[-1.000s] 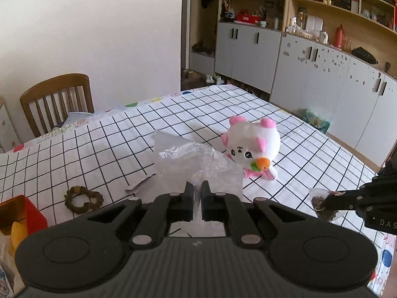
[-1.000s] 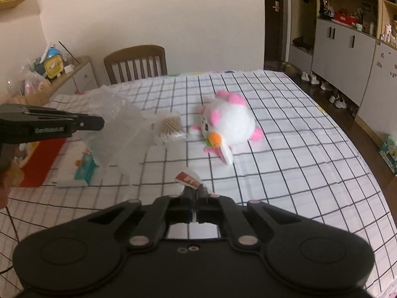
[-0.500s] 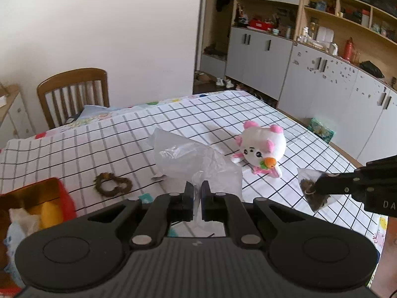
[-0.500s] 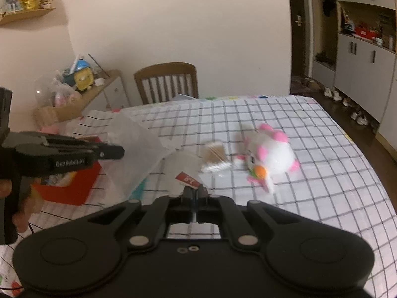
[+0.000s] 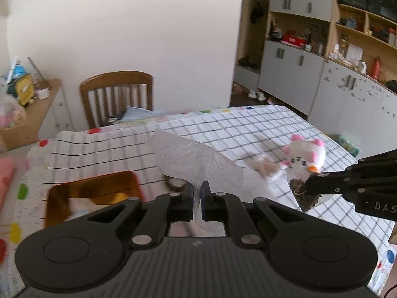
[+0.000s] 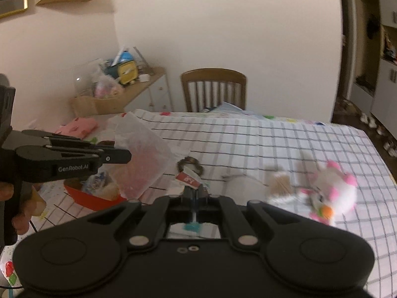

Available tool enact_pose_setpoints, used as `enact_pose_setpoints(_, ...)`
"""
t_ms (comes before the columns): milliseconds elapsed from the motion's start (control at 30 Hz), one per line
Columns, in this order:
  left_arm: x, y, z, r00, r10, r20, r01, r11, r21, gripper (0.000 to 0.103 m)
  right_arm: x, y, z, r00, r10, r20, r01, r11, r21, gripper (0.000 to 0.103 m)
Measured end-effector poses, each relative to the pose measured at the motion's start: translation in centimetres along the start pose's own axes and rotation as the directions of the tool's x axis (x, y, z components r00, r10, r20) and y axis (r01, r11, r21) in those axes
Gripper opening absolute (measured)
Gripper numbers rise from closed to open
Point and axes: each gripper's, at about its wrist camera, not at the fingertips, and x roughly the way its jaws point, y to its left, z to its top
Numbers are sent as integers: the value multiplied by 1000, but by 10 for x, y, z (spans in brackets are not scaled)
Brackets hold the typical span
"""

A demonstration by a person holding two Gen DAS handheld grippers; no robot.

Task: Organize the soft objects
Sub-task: 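Carry the plastic bag and tea packet over the tin box with both grippers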

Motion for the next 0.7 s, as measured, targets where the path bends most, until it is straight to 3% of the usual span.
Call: enact_pose_setpoints(700, -26, 120, -21, 986, 160, -38, -162, 984, -77, 6, 77, 102, 29, 991, 102, -86, -115, 981, -154, 1)
